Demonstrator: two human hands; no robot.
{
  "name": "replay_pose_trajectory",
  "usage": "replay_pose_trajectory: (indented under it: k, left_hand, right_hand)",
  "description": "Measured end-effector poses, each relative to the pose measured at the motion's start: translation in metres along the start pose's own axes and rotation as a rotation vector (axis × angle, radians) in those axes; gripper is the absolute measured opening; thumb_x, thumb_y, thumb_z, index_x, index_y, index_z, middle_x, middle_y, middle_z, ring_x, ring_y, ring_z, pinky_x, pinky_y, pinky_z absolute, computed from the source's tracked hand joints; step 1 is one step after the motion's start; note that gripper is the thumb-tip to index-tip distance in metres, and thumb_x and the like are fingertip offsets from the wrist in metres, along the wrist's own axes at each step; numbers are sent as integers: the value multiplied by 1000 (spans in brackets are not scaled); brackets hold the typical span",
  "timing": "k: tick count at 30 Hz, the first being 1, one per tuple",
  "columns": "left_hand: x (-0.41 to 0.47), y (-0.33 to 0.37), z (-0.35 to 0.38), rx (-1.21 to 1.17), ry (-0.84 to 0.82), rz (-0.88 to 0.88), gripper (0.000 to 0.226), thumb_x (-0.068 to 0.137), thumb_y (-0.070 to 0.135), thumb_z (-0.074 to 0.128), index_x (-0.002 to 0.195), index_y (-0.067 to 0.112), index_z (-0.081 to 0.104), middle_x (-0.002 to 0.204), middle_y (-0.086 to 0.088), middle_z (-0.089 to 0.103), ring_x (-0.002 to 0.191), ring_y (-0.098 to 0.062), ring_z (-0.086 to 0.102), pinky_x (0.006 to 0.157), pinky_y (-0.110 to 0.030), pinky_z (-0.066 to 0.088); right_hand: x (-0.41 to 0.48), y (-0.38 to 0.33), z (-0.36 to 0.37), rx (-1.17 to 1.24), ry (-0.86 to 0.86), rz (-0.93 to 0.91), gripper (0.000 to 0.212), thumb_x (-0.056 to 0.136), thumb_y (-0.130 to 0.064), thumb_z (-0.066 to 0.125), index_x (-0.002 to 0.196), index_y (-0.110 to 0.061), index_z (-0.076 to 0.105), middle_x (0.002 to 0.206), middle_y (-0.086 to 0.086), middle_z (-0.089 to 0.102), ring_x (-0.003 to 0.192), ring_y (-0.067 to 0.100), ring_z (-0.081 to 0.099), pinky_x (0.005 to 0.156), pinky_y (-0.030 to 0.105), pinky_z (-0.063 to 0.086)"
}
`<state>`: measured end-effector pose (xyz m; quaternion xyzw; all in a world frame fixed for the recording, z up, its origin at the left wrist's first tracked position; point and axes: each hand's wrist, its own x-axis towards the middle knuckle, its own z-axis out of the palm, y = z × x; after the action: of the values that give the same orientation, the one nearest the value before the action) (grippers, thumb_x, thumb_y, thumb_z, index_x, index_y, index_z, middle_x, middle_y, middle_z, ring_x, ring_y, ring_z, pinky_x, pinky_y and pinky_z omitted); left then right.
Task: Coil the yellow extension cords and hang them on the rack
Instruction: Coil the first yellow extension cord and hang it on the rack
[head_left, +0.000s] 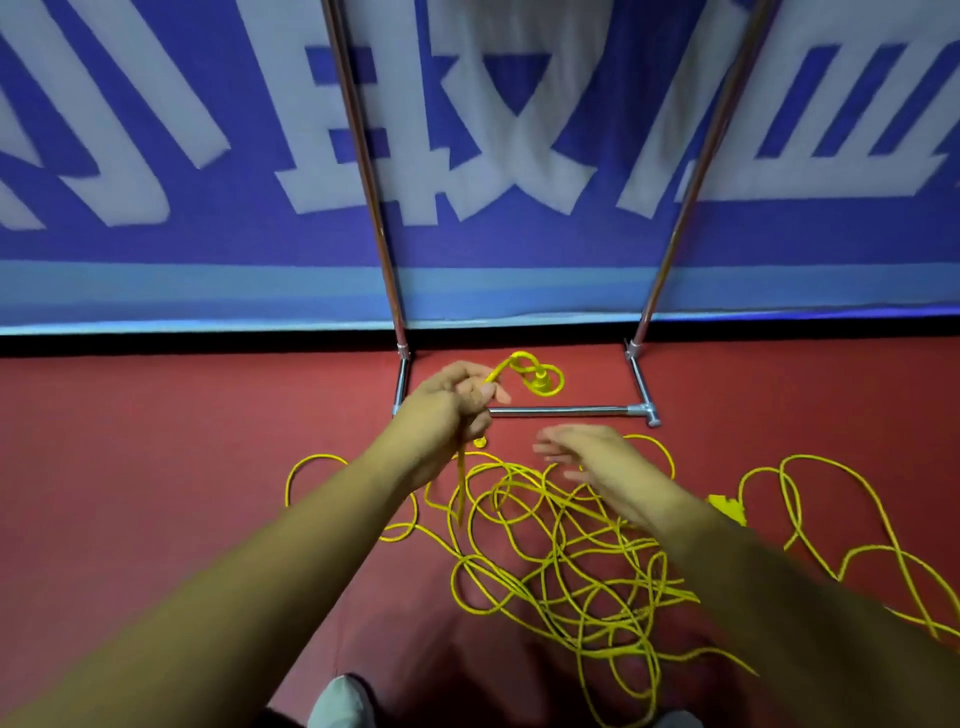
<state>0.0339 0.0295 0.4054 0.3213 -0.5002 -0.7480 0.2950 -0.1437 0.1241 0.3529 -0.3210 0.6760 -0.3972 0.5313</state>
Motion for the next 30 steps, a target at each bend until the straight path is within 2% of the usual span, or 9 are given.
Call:
replay_pose_trajectory:
  k: [3, 8, 11, 13, 17, 19, 22, 25, 30]
  left_hand:
    - [-41, 8, 14, 112, -75, 25, 11, 94, -6, 48, 96, 4, 51, 75, -10, 65, 47, -11, 43, 47, -19, 33]
    - [-85, 1, 30, 291, -166, -17, 14, 91, -5, 56, 88, 8, 54, 74, -8, 70, 60, -12, 63, 59, -19, 50]
    - [-92, -8, 28, 419, -193, -22, 8, 89, 4, 63, 88, 12, 63, 84, -7, 72, 80, -12, 65, 79, -24, 49]
    - [-89, -7, 25, 339, -91, -47, 3, 90, 11, 63, 92, 12, 62, 101, -16, 71, 91, -21, 65, 87, -31, 48]
    - [-73, 5, 16, -6, 104, -74, 50, 78, 32, 68, 123, 16, 50, 123, -17, 63, 99, -33, 68, 93, -42, 50]
    - [-65, 11, 11, -99, 72, -20, 63, 76, 26, 73, 131, 18, 45, 121, -17, 63, 102, -33, 67, 95, -44, 51]
    - [-55, 14, 11, 44, 66, 125, 45, 79, 4, 71, 120, 17, 56, 106, -10, 64, 89, -20, 67, 80, -34, 53]
    - [-46, 15, 8, 75, 92, 197, 39, 81, -9, 66, 111, 16, 59, 96, -5, 60, 80, -22, 63, 77, -41, 49]
    - [-39, 17, 0, 114, 36, 196, 42, 74, 0, 74, 112, 14, 62, 93, -9, 62, 81, -27, 59, 81, -44, 47]
  right_hand:
    - [-43, -40, 11, 580, -144, 24, 39, 96, -38, 44, 113, -8, 61, 107, 14, 72, 100, 23, 68, 92, 40, 46]
    - [-83, -66, 28, 782, -90, 46, 29, 96, -32, 51, 97, -4, 57, 81, 13, 72, 72, 23, 72, 63, 32, 57]
    - [-90, -60, 30, 680, 33, -67, 17, 96, -23, 54, 93, -6, 57, 59, 5, 53, 48, 19, 56, 46, 28, 49]
    - [-92, -56, 28, 565, 61, -162, 13, 95, -18, 55, 93, -5, 57, 55, 3, 46, 44, 15, 44, 44, 25, 38]
    - [-97, -54, 32, 318, -15, -215, 12, 95, -12, 54, 91, -4, 62, 60, 3, 52, 49, 14, 46, 46, 24, 36]
    - [-101, -55, 37, 215, -80, -220, 13, 94, -11, 54, 90, -3, 64, 63, 5, 56, 52, 16, 50, 49, 26, 37]
    - [-104, -59, 41, 184, -176, -198, 14, 94, -12, 55, 87, -5, 64, 70, 10, 61, 56, 19, 54, 53, 29, 41]
    - [-101, -63, 42, 252, -200, -215, 17, 92, -24, 58, 92, -7, 64, 76, 14, 65, 58, 23, 58, 56, 31, 45]
    - [-87, -62, 40, 179, -51, -284, 14, 96, -9, 52, 86, -6, 62, 67, 3, 67, 54, 19, 59, 53, 28, 43]
